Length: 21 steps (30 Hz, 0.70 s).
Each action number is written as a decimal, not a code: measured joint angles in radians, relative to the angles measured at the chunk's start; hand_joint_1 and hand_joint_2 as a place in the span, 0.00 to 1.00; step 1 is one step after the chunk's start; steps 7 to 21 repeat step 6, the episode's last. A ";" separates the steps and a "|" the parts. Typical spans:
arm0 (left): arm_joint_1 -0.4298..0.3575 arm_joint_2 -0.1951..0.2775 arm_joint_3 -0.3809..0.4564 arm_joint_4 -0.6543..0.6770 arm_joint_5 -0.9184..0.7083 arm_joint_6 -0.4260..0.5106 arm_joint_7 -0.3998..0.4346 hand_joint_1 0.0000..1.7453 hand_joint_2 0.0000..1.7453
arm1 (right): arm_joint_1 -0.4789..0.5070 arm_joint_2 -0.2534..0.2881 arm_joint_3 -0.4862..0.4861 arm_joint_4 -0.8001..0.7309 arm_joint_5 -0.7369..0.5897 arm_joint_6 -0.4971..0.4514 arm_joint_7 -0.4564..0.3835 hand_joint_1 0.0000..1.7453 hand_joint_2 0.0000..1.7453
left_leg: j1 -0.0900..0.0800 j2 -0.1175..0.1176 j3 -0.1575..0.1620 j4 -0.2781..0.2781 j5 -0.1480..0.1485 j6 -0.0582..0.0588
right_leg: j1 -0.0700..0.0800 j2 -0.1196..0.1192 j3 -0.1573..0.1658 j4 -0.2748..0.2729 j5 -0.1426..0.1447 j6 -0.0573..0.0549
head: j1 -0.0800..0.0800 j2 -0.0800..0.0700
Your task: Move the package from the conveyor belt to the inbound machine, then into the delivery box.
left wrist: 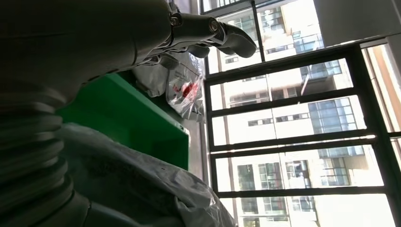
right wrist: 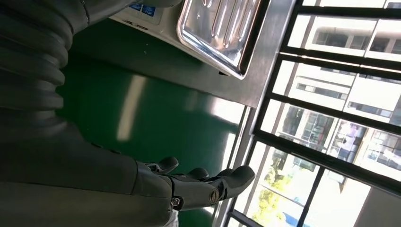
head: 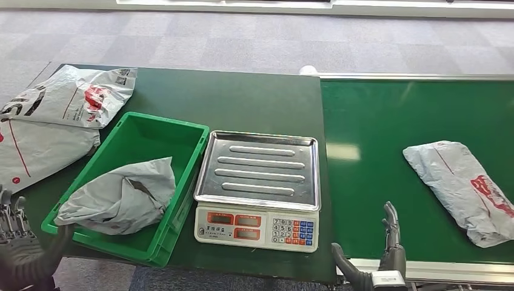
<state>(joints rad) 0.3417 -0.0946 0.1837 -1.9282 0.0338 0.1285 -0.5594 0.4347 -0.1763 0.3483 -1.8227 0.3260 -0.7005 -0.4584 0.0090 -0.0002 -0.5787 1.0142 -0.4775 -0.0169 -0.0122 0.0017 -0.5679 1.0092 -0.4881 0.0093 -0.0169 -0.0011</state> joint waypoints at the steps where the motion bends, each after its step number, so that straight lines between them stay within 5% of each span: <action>1: 0.032 -0.014 -0.007 -0.009 -0.011 -0.009 -0.006 0.00 1.00 | 0.010 -0.003 -0.011 -0.002 -0.011 0.000 -0.013 0.00 1.00 | 0.000 0.000 0.001 0.000 -0.001 0.001 | 0.000 0.000 0.000 0.000 -0.001 0.001 | 0.000 0.000; 6: 0.134 -0.064 -0.060 -0.012 -0.006 -0.062 -0.032 0.00 1.00 | 0.079 -0.017 -0.079 -0.008 -0.091 0.000 -0.088 0.00 1.00 | -0.001 -0.001 0.003 0.000 -0.003 0.003 | -0.002 -0.002 0.003 -0.001 -0.003 0.003 | 0.000 0.000; 21: 0.134 -0.064 -0.060 -0.012 -0.006 -0.062 -0.032 0.00 1.00 | 0.079 -0.017 -0.079 -0.008 -0.091 0.000 -0.088 0.00 1.00 | -0.001 -0.001 0.003 0.000 -0.003 0.003 | -0.002 -0.002 0.003 -0.001 -0.003 0.003 | 0.000 0.000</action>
